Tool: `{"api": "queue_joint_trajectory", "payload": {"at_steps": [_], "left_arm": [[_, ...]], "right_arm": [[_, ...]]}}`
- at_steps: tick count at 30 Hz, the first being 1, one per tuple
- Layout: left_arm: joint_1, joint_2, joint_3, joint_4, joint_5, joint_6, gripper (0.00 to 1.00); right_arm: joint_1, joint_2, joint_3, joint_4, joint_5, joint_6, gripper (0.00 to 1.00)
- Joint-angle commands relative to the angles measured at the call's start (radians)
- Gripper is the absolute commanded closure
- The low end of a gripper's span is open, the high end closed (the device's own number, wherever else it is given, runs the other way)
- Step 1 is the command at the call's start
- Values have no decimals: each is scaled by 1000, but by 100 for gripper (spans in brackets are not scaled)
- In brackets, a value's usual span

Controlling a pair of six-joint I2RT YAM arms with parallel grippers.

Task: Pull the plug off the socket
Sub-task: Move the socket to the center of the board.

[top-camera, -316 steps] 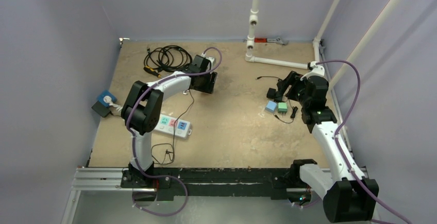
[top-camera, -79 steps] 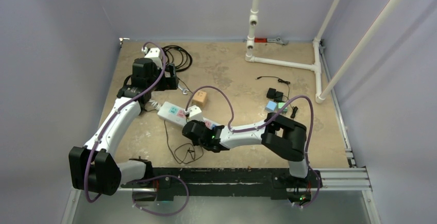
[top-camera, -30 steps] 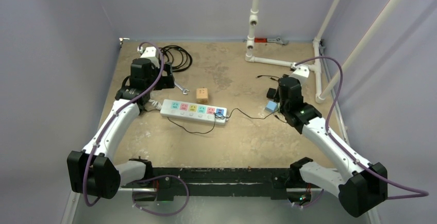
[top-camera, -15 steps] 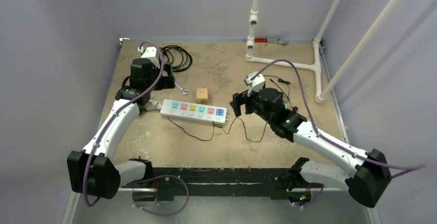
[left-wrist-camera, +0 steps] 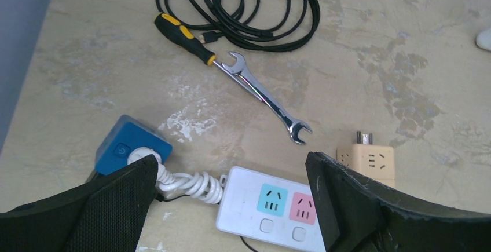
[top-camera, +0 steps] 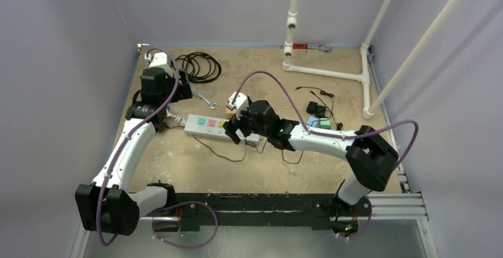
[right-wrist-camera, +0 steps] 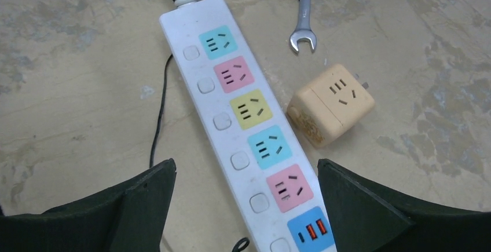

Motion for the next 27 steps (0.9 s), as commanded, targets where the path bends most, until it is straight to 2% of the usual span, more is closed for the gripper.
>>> {"api": "queue_joint_trajectory", "payload": {"at_steps": [1, 6, 17, 27], "left_arm": [[11, -49, -6, 34, -61, -7, 1], [11, -33, 1, 31, -27, -5, 1], [11, -34, 1, 33, 5, -8, 1], [11, -33, 1, 33, 12, -9, 1]], "right_arm": [[-2, 85, 88, 54, -7, -81, 5], [-2, 166, 144, -26, 2, -110, 5], [-1, 230, 135, -39, 1, -99, 4], [-2, 296, 165, -29, 67, -118, 2]]}}
